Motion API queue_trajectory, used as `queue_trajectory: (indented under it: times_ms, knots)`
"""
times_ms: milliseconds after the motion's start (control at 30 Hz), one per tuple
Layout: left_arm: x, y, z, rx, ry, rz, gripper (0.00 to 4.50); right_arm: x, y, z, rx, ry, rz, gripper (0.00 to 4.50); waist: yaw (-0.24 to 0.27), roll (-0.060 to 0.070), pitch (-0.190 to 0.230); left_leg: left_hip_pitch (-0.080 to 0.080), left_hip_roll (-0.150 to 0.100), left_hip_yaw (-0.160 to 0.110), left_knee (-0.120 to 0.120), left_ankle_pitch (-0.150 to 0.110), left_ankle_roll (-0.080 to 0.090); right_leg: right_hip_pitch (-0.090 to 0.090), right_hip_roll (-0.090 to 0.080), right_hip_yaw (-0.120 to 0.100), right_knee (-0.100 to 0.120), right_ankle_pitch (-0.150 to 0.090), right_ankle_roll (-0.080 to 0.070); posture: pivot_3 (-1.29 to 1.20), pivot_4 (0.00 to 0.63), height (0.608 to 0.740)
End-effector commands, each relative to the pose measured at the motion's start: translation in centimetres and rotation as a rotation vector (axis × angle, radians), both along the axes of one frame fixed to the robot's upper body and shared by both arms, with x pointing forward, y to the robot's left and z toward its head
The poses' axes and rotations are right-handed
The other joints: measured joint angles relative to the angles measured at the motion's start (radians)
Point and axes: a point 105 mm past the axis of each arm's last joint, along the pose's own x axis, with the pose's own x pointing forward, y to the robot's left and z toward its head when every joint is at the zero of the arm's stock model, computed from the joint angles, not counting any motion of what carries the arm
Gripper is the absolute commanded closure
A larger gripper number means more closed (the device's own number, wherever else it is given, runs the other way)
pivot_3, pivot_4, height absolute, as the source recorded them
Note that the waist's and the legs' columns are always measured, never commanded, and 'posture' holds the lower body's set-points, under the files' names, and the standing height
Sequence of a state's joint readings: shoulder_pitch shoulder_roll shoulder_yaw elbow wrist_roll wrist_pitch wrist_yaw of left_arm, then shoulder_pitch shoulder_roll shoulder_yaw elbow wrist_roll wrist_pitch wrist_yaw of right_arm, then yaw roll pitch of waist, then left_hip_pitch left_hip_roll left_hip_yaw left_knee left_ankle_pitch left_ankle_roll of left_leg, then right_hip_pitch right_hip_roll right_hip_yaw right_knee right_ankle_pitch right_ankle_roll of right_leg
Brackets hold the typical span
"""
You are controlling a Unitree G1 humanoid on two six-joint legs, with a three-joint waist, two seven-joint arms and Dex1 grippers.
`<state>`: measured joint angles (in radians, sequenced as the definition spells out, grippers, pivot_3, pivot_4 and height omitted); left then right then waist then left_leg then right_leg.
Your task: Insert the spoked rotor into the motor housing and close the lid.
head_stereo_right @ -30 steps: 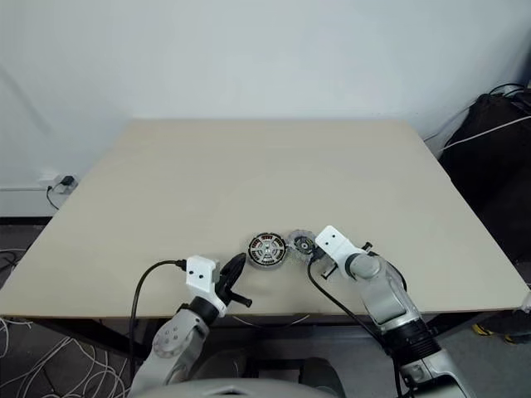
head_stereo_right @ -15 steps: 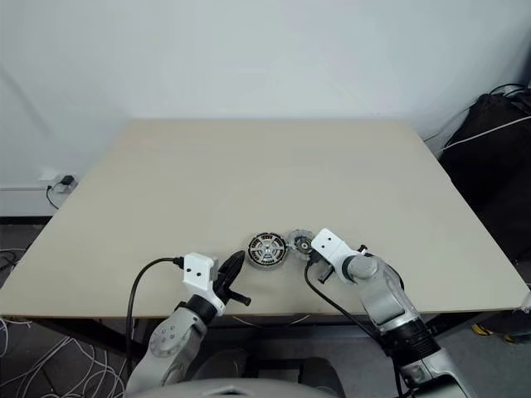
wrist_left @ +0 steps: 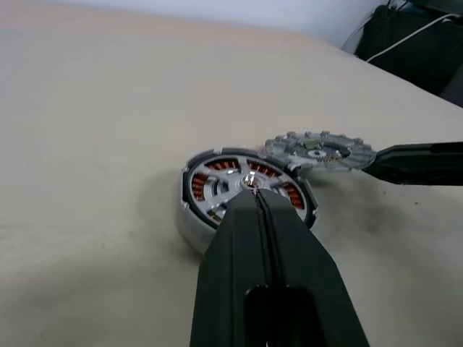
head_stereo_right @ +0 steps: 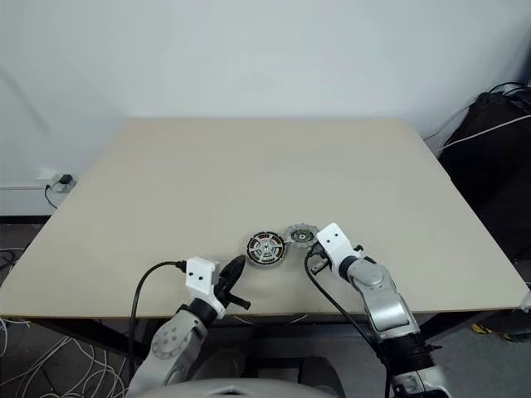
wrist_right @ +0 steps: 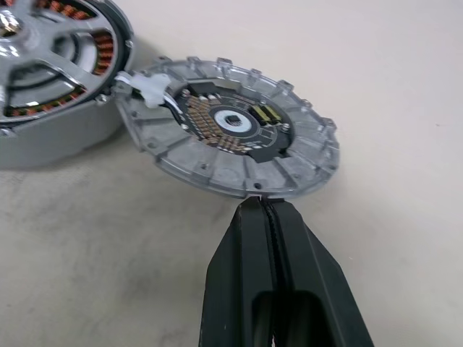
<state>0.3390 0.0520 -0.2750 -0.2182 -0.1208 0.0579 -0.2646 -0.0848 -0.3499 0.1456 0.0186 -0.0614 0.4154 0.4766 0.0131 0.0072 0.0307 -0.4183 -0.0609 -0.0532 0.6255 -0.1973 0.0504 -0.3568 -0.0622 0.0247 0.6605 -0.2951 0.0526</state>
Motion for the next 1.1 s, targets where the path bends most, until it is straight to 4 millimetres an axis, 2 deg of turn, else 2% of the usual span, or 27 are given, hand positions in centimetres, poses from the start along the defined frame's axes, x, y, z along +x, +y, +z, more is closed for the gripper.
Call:
queue_trajectory:
  times_ms: [33,233,600,800,1033,1100]
  knots:
    - [0.4,0.0,0.7,-0.016,-0.048,-0.005,4.5,0.5,0.2,1.6,0.063,-0.084,0.004,4.47,0.0,0.0,0.0,0.0,0.0,0.0,0.0,0.0,0.0,0.0,0.0,0.0,0.0,0.0,0.0,0.0,0.0,0.74]
    - [0.4,0.2,-0.1,-0.014,-0.042,-0.006,4.5,0.6,0.8,2.6,0.106,-0.196,0.017,4.47,-0.001,0.001,0.0,0.0,0.0,0.0,0.0,0.0,0.0,0.0,0.0,0.0,0.0,0.0,0.0,0.0,0.0,0.74]
    - [0.6,0.0,0.4,-0.013,-0.057,-0.014,4.5,1.3,1.0,-0.4,0.054,-0.155,-0.032,4.47,-0.001,0.002,0.0,0.001,0.0,0.0,0.0,0.0,0.0,0.0,0.0,0.0,0.001,0.0,0.0,0.0,0.0,0.74]
    - [0.7,0.0,0.7,-0.01,-0.062,-0.016,4.5,2.0,1.6,-0.9,0.08,-0.161,-0.044,4.47,-0.001,0.002,0.0,0.001,0.0,0.0,0.0,0.0,0.0,0.0,0.0,0.0,0.001,0.0,0.0,0.0,0.0,0.74]
    - [0.8,0.0,1.1,-0.009,-0.068,-0.018,4.5,2.7,2.9,-0.1,0.092,-0.293,-0.009,4.47,-0.001,0.002,0.0,0.001,0.0,0.0,0.0,0.0,0.0,0.0,0.001,0.0,0.001,0.0,0.0,0.0,0.0,0.74]
    - [0.7,0.0,1.3,-0.01,-0.07,-0.017,4.5,2.6,3.0,-0.7,0.085,-0.26,0.0,4.47,-0.001,0.002,0.0,0.002,0.0,0.0,0.0,0.0,0.0,0.001,0.001,0.0,0.001,0.0,0.0,0.0,0.0,0.74]
